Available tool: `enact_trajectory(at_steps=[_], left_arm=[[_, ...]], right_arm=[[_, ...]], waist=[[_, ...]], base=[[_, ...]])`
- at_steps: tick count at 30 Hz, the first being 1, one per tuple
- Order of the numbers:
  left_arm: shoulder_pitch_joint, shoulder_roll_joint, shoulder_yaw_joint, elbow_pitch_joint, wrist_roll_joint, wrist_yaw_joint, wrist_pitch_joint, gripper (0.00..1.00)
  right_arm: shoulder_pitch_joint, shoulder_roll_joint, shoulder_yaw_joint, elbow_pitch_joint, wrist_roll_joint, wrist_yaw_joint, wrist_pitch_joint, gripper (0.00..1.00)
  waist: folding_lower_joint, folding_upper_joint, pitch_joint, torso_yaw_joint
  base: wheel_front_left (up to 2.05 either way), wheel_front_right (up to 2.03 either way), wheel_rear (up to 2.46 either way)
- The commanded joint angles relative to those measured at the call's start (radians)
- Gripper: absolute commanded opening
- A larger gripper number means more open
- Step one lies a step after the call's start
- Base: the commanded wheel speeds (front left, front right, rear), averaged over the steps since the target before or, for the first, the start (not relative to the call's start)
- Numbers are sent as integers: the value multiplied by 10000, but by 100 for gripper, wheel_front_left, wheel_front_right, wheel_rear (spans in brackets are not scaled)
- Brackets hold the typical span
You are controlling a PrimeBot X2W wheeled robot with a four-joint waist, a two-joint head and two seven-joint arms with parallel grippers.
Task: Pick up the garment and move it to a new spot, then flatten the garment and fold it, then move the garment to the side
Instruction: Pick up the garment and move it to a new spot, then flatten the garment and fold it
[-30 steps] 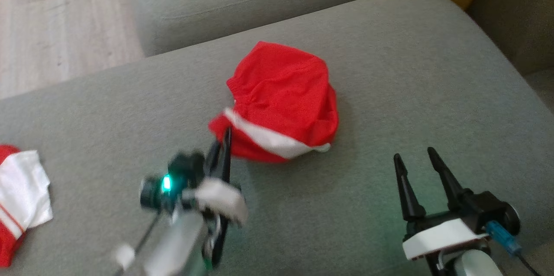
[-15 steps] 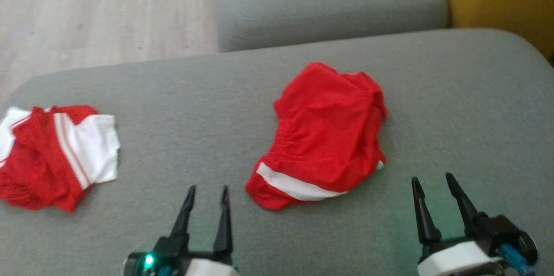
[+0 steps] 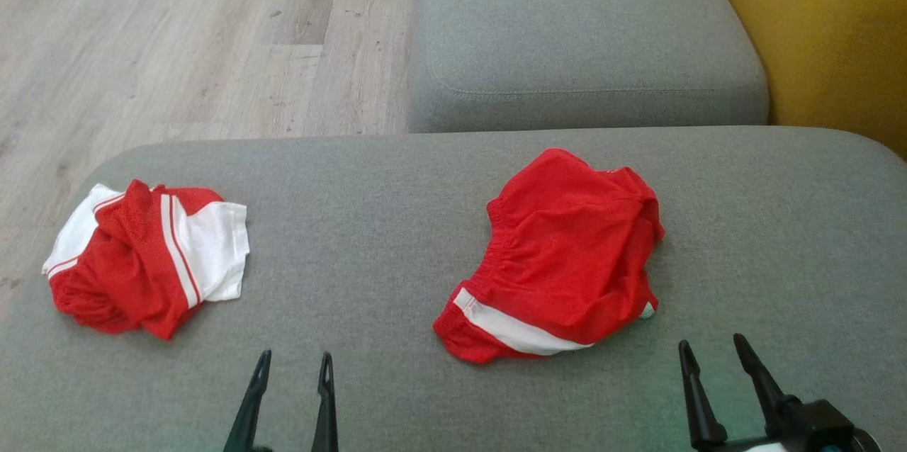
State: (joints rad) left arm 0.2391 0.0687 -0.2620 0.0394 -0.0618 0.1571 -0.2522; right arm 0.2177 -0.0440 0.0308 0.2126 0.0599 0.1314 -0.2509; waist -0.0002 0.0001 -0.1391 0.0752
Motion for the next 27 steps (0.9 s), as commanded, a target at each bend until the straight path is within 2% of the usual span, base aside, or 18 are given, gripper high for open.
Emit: enact_trajectory(at_steps=[1,27], left_arm=[[-215,187,218,-421,372,-24,-95,100],[25,355,272,-306,503,267,-95,100]], right_arm=[[-285,-63,330,-434,-45,-7,-109,100],[-182,-62,579,-564,64,-7,-109,100]], waist=[[2,-1,-30,16],[2,-1,6,32]], base=[[0,0,0],[0,0,0]])
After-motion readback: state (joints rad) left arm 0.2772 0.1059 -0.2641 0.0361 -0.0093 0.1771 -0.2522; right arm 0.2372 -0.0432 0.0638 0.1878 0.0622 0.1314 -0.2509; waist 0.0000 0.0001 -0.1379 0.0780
